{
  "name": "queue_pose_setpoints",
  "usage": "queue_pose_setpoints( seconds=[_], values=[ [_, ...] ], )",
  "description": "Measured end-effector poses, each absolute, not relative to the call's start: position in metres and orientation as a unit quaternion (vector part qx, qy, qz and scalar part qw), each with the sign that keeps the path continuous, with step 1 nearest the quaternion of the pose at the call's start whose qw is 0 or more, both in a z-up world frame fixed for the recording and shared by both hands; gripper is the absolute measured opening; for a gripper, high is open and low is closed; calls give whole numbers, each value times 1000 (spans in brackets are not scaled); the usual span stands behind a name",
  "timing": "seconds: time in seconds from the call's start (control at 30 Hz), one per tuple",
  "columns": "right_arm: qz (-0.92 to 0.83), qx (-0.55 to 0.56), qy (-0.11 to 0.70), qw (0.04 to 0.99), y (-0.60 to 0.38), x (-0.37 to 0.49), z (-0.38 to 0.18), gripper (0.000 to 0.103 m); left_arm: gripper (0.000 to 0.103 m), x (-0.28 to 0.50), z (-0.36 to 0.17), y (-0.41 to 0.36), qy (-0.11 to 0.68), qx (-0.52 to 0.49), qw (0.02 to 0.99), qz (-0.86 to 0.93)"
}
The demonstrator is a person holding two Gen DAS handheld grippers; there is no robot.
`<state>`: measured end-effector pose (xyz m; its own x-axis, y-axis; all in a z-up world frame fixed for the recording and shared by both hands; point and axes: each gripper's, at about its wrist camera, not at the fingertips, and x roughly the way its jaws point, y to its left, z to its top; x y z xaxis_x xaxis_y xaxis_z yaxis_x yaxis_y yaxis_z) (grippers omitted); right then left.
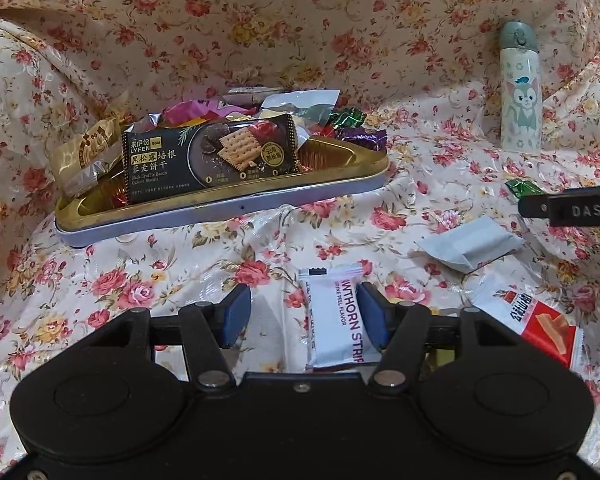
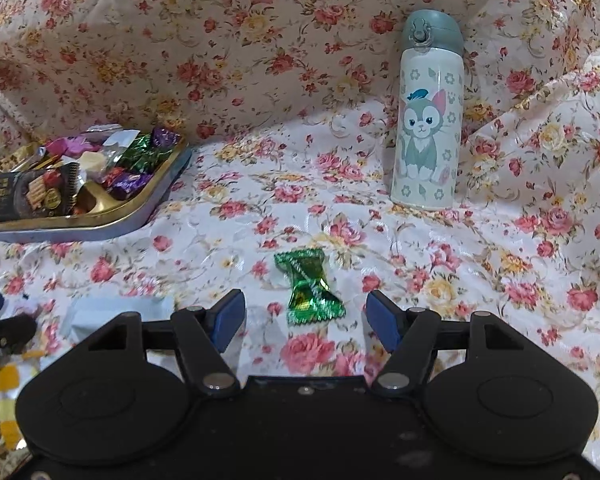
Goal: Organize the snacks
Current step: 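Grasp green candy with right tool while left tool grasps white Hawthorn Strips bar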
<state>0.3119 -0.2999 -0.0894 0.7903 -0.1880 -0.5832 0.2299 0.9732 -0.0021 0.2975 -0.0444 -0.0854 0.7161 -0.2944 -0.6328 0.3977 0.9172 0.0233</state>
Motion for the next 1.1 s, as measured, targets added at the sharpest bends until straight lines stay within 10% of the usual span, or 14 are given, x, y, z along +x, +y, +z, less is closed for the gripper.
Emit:
queue_pose_setpoints(
  seconds=[0.33,0.67,1.1],
  values=[
    [-122,39,318,939,-307,339,-94,69,65,298,-86,-44,326,76,923,-189],
    [-119,33,314,941,-304,321,-94,36,64,297,-86,-44,326,76,923,-189],
    [-107,23,311,944,-295,299,-93,35,53,295,-86,-44,322,74,922,-204]
  ],
)
